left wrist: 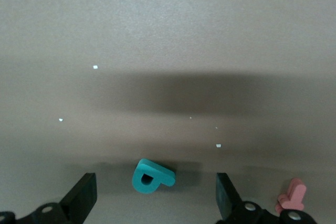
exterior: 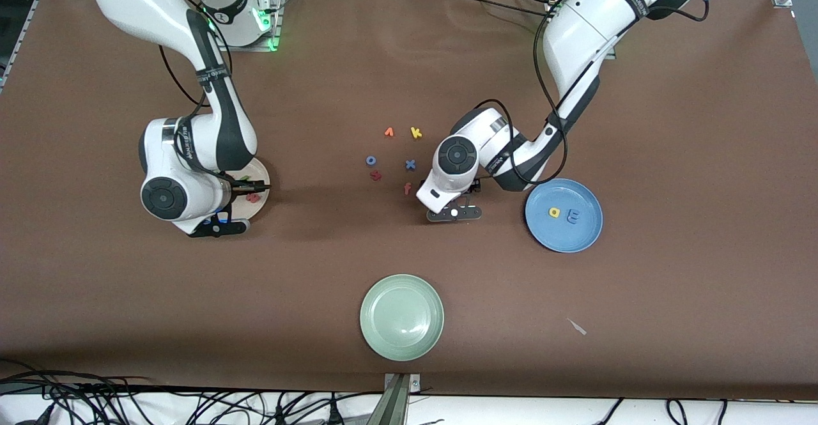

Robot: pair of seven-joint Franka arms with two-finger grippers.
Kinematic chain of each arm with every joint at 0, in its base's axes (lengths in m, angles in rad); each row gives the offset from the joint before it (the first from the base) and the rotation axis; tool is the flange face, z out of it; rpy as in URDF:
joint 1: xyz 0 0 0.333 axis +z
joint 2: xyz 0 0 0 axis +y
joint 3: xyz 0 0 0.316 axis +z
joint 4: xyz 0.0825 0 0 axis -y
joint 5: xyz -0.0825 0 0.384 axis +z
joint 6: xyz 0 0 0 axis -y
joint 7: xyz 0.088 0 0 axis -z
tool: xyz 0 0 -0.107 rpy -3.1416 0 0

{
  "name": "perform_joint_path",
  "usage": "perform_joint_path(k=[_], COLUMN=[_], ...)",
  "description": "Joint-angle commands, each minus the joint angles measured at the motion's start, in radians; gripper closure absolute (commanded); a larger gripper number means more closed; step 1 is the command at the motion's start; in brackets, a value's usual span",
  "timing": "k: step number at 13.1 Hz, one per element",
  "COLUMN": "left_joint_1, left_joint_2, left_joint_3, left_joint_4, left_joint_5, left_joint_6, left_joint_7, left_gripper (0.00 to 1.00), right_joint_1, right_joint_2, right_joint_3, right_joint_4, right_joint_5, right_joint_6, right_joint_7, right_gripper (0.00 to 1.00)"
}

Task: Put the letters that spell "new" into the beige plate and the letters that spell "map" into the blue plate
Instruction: 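Reach the left gripper to the teal b while the right gripper drops u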

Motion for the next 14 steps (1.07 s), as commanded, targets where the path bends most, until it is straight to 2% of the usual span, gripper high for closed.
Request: perform_joint_path(k=[1, 2, 5, 7, 8, 10, 11, 12, 14], left_joint_1=[0.002, 0.005, 0.0, -0.001, -0.001, 0.0, -0.001, 0.0, 0.0], left_joint_2=[-0.008, -0.008, -0.004, -0.007, -0.007, -0.008, -0.008, -0.008, -0.01], left_joint_3=[0.005, 0.005, 0.005, 0.005, 0.005, 0.005, 0.005, 0.005, 0.005], left_joint_4=[-0.041, -0.044, -0.046, -0.05, -0.05, -0.05, -0.05, -0.052, -0.052], left_joint_5=[-0.001, 0.0, 0.0, 0.0, 0.0, 0.0, 0.0, 0.0, 0.0], left_joint_6=[0.011, 0.011, 0.052, 0.052, 0.052, 0.052, 0.052, 0.052, 0.049], left_joint_7=[-0.037, -0.035, -0.037, -0.023, -0.022, -0.02, -0.02, -0.02, -0.017], left_gripper=[0.12, 0.17, 0.23, 0.3, 0.33, 0.5, 0.58, 0.66, 0.79], right_joint_1=[-0.001, -0.001, -0.001, 0.002, 0.005, 0.0, -0.003, -0.02, -0.154], right_joint_2=[-0.022, -0.043, -0.115, -0.161, -0.189, -0.237, -0.293, -0.336, -0.393], right_joint_3=[0.004, 0.006, 0.004, -0.002, 0.003, 0.006, 0.007, 0.021, 0.146], right_joint_4=[0.091, 0.1, 0.103, 0.125, 0.126, 0.113, 0.075, 0.045, 0.034], right_joint_5=[0.016, 0.014, 0.011, -0.016, -0.061, -0.066, -0.072, -0.07, -0.081], right_joint_6=[-0.139, -0.169, -0.21, -0.22, -0.216, -0.216, -0.204, -0.178, -0.18], right_joint_7=[0.001, -0.011, 0.001, -0.011, -0.003, -0.012, -0.017, -0.023, -0.017], right_gripper=[0.0, 0.0, 0.0, 0.0, 0.0, 0.0, 0.0, 0.0, 0.0])
